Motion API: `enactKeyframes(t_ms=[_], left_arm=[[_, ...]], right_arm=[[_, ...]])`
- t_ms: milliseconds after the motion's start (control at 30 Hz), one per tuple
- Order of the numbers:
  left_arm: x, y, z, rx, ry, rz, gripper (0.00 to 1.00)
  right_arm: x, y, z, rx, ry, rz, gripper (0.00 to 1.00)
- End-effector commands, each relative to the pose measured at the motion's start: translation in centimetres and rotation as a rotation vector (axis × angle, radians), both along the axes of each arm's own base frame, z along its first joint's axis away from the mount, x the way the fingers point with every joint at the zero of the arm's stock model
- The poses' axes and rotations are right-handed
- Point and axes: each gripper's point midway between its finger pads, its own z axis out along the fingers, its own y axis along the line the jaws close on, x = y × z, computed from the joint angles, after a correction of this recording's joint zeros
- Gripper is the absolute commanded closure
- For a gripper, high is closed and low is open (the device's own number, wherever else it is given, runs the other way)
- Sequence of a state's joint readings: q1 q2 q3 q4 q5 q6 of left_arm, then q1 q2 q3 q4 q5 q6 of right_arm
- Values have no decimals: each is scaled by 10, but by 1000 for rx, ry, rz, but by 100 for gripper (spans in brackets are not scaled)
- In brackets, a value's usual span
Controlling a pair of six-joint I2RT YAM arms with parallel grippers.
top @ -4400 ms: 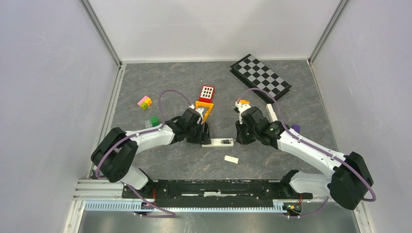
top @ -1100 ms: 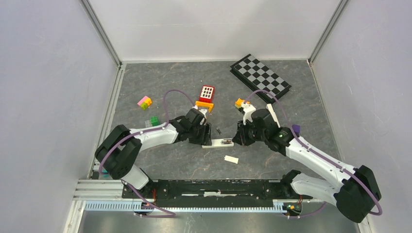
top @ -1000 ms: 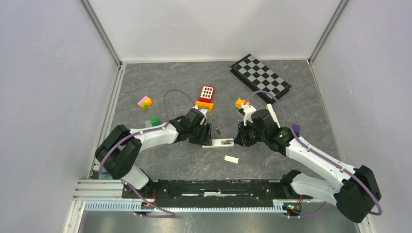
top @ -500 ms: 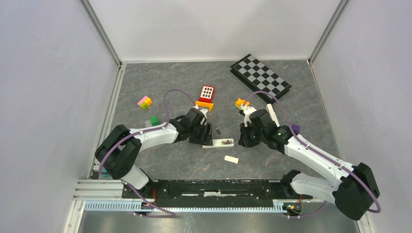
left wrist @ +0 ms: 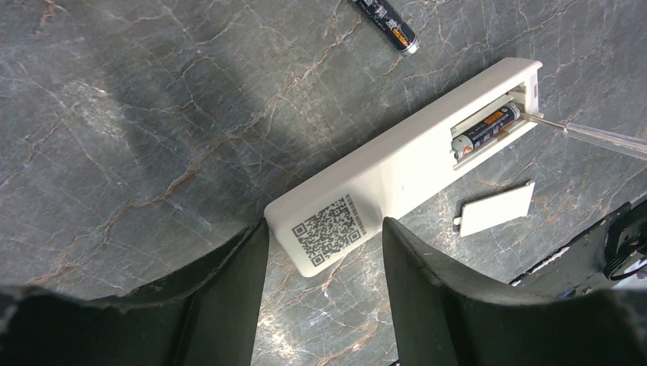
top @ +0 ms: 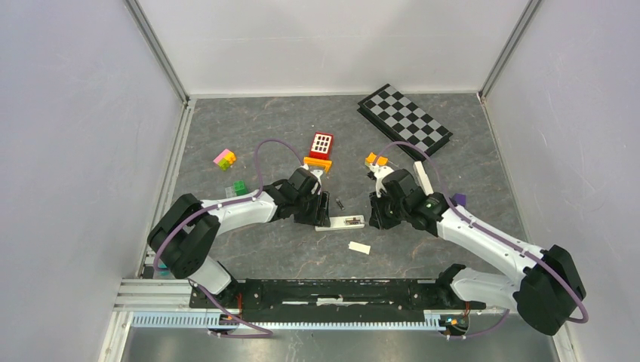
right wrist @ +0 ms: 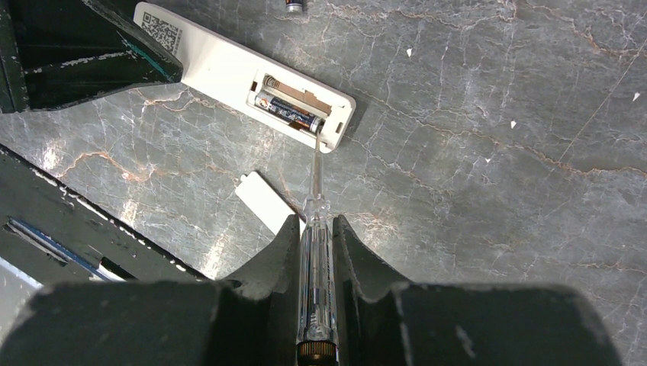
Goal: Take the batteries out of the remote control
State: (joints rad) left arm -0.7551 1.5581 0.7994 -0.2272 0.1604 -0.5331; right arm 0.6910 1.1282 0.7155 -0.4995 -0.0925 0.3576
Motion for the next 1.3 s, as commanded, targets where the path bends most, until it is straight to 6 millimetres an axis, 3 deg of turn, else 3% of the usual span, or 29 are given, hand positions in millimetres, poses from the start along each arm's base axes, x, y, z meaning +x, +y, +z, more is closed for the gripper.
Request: enactKeyframes(t_ms=[0,100,367,900,1267], left_arm=[[7,-11,10,-26,-45,-50,38],[6,-12,9,-25,-41,-51,40],[6,-10,2,-8,-30,-45,46],[5,-8,-4,14,-19,-37,46],[4,-5,-5,22,-19,-34,46]], right_arm=[[5,7,9,4,-26,18,100],[3,14,15,41,-25,43,100],[-4,56,48,309,-43,132,100],[-3,57,69,402,-73,149,100],[5,37,34,314,-47,39,100]])
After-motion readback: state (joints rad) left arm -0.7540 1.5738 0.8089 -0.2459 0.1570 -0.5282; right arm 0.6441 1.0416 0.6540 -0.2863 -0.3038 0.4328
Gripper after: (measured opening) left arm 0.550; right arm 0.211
